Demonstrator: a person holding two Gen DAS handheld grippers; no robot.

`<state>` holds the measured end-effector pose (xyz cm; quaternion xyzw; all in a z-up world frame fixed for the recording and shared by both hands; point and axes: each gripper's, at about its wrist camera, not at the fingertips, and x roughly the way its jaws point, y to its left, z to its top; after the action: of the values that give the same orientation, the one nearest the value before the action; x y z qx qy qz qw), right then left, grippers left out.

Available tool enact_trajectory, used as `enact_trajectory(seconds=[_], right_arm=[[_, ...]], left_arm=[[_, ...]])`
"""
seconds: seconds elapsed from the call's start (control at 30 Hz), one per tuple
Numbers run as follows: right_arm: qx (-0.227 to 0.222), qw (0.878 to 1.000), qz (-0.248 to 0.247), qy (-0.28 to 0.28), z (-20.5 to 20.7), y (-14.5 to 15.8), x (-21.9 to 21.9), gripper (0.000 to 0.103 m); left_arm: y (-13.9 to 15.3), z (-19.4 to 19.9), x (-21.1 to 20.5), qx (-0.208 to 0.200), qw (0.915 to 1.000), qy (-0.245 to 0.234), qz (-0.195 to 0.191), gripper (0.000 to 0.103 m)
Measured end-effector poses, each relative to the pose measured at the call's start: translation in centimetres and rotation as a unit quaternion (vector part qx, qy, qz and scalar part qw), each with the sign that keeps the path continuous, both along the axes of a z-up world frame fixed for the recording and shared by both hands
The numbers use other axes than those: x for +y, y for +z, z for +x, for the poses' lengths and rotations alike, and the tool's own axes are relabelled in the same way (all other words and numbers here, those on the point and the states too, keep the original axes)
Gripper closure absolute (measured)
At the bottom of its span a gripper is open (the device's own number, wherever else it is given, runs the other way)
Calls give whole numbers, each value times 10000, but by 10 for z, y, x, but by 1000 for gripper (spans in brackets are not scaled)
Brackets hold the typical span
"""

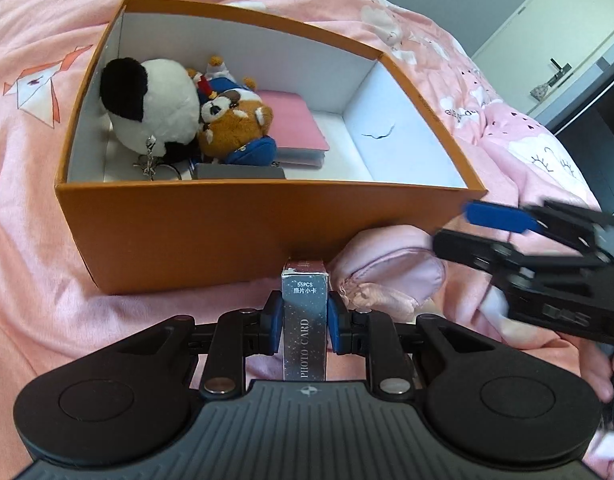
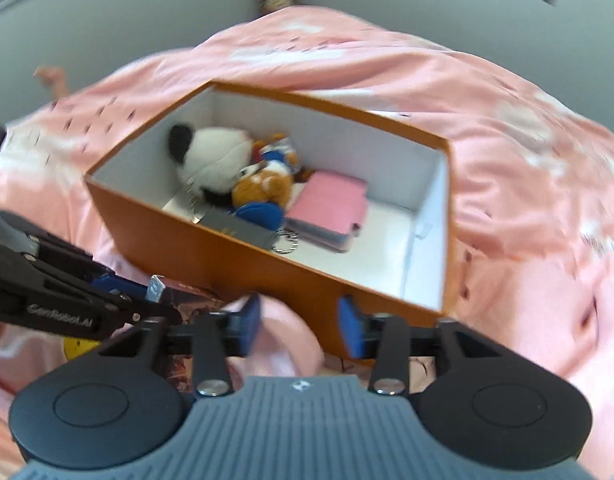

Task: Organize objects
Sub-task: 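Lift the pink pouch toward the orange box with the right gripper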

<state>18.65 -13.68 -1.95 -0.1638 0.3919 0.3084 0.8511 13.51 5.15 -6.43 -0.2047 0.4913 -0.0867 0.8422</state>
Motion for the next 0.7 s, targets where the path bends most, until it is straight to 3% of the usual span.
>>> enact_trajectory(seconds=[0.13,0.33,0.53,0.7], right_arm=[[333,9979,322,-453,-14,-1,-29,44],[955,9932,257,-611,-21,-45,-24,45],[756,9956,284,-474,-20,-64,-7,64],[735,9949,438,-528,-20,-67,-11,76]], left_arm=[[-8,3,5,129,9999,103,30,77],[-13,1,2,362,9985,246,329,72],[-26,-7,1,695,9960,352,440,63],[-23,-16,5,434,9978,391,303,73]])
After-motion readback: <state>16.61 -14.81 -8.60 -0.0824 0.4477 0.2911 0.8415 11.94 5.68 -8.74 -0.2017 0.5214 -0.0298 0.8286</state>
